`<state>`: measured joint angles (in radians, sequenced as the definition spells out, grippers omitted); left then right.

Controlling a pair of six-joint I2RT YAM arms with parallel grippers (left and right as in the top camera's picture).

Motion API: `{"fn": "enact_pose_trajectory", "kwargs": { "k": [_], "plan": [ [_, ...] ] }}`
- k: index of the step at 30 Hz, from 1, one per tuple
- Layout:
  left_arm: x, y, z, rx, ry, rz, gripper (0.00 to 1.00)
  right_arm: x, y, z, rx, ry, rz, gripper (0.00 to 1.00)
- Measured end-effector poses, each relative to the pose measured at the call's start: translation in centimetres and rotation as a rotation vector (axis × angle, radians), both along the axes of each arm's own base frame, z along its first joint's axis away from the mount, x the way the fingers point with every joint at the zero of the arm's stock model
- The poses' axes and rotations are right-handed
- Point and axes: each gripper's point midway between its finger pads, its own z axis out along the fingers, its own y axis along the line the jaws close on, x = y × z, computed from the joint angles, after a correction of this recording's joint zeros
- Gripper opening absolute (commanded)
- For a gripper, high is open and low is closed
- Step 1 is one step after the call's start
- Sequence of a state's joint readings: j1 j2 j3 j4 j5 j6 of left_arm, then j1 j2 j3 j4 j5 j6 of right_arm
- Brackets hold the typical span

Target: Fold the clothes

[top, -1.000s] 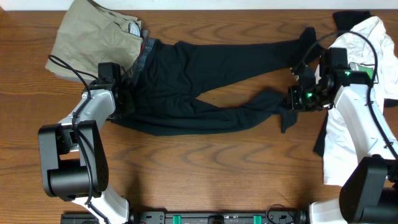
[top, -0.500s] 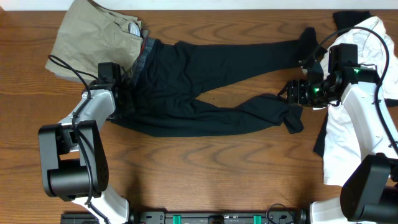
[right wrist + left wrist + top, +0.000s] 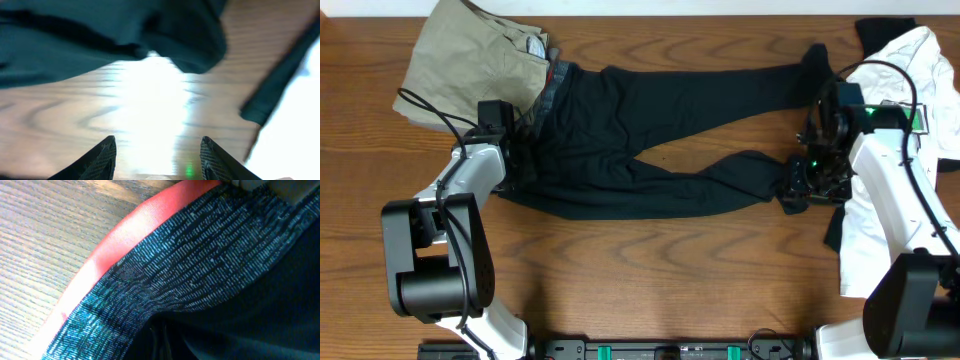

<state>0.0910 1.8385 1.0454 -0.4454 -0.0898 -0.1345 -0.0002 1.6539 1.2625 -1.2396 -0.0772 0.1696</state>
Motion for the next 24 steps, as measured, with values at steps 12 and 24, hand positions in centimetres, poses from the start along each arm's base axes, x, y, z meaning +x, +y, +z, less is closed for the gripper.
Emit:
{"fn": "enact_pose_trajectory", "kwargs": {
  "k": [12, 24],
  "plan": [
    [0.1, 0.0, 0.0, 0.0, -0.003, 0.0, 0.06, 1.2, -2.0, -5.8, -0.118, -0.113, 0.039, 0.46],
    [0.1, 0.0, 0.0, 0.0, -0.005, 0.0, 0.06, 3.0, -1.2, -8.6, -0.084, -0.258, 0.154, 0.06]
  ]
}}
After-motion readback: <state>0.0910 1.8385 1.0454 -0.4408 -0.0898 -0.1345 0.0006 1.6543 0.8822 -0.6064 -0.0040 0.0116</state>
